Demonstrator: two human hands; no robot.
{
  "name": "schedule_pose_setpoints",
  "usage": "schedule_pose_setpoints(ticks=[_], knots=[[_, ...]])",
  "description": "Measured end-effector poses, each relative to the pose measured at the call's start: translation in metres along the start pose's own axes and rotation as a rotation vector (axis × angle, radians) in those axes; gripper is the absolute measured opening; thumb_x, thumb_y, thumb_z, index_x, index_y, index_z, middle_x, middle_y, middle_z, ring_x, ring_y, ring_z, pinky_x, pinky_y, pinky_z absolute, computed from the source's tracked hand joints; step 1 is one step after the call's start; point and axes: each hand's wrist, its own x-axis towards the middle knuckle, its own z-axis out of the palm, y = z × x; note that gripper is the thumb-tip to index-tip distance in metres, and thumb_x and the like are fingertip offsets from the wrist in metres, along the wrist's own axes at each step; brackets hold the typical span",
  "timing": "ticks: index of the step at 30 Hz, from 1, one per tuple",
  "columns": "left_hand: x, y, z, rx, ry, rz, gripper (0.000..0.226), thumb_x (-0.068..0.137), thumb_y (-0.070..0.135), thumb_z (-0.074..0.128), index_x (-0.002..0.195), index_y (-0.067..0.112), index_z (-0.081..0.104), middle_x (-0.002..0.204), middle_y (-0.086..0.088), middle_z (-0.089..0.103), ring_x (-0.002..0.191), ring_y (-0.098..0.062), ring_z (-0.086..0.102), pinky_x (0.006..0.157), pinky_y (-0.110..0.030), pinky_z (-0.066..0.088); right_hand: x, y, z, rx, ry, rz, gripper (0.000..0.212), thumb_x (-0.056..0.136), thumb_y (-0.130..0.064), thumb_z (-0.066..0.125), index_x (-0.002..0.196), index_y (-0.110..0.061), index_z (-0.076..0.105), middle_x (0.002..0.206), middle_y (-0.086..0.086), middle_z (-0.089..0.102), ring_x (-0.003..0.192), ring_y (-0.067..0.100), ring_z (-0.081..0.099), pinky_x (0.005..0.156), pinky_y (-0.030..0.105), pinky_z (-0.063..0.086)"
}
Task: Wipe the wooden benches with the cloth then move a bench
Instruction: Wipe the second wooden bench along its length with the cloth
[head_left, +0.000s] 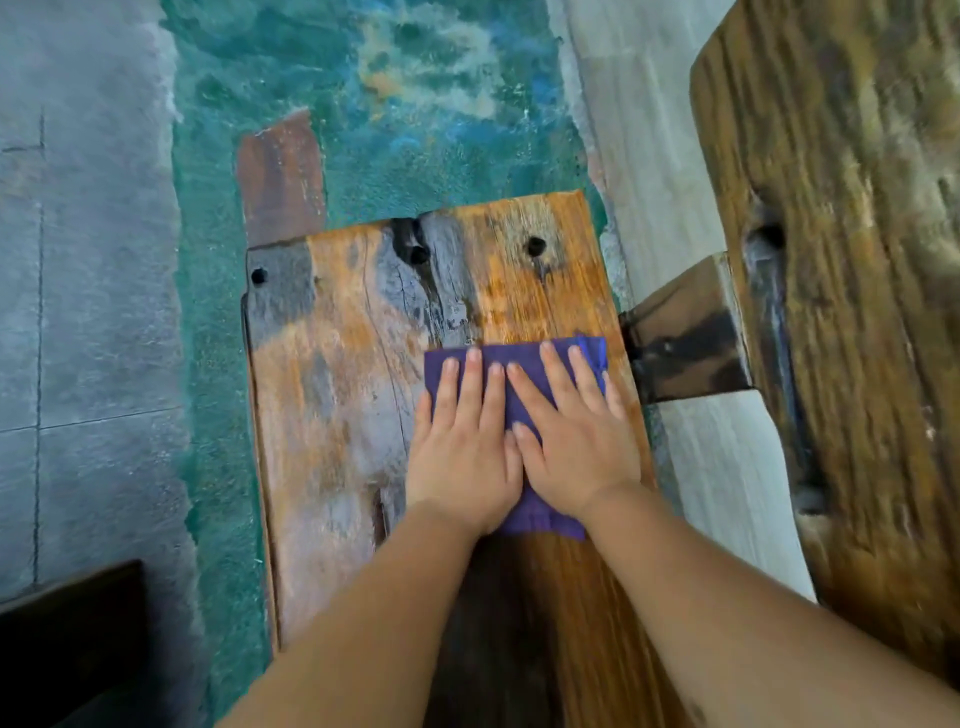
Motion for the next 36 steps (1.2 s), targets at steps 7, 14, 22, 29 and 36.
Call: schedule_pose_setpoints(ticks=[7,14,22,29,36], knots=[[0.127,-0.038,-0.042,0.037,0.092,-0.037,0.069,0.093,0.043,0.030,0.155,0.017,0.016,0.164,-0.007,0.009,0.150,-0.026,0.006,0.118,-0.047,0.009,0.141,0.004,-0.040,-0.003,0.050,-0.053,0.064,0.089,-0.057,0.018,0.152,-0.041,0.016,0.164,-0.001,0.010,0.150,0.025,0.007,0.118,0.057,0.007],[0.198,-0.045,-0.065,0.028,0.106,-0.080,0.065,0.092,0.043,0.023,0.152,0.019,0.025,0.161,-0.008,0.022,0.148,-0.031,0.014,0.118,-0.049,0.015,0.220,0.014,-0.060,-0.065,0.105,-0.091,0.051,0.090,-0.052,0.029,0.139,-0.041,0.039,0.134,-0.007,0.053,0.124,0.023,0.046,0.107,0.063,0.023],[0.201,-0.045,-0.070,0.009,0.097,-0.081,0.062,0.091,0.041,0.027,0.147,0.018,0.036,0.155,-0.007,0.035,0.143,-0.032,0.026,0.116,-0.048,0.021,0.224,0.015,-0.066,-0.051,0.106,-0.130,0.045,0.090,-0.050,0.030,0.131,-0.038,0.046,0.123,-0.006,0.059,0.111,0.025,0.051,0.097,0.054,0.031],[0.203,-0.047,-0.065,0.038,0.125,-0.064,0.055,0.093,0.042,0.026,0.139,0.018,0.044,0.146,-0.004,0.046,0.138,-0.031,0.034,0.113,-0.048,0.025,0.228,0.014,-0.060,-0.063,0.172,-0.137,0.047,0.089,-0.051,0.025,0.122,-0.035,0.053,0.115,-0.001,0.063,0.108,0.028,0.053,0.089,0.050,0.035],[0.196,-0.048,-0.059,0.002,0.161,-0.033,0.059,0.096,0.041,0.023,0.148,0.014,0.032,0.159,-0.009,0.027,0.148,-0.032,0.014,0.119,-0.047,0.014,0.215,0.012,-0.049,-0.061,0.276,-0.111,0.042,0.093,-0.046,0.029,0.127,-0.030,0.050,0.128,0.005,0.056,0.122,0.030,0.047,0.100,0.051,0.031]])
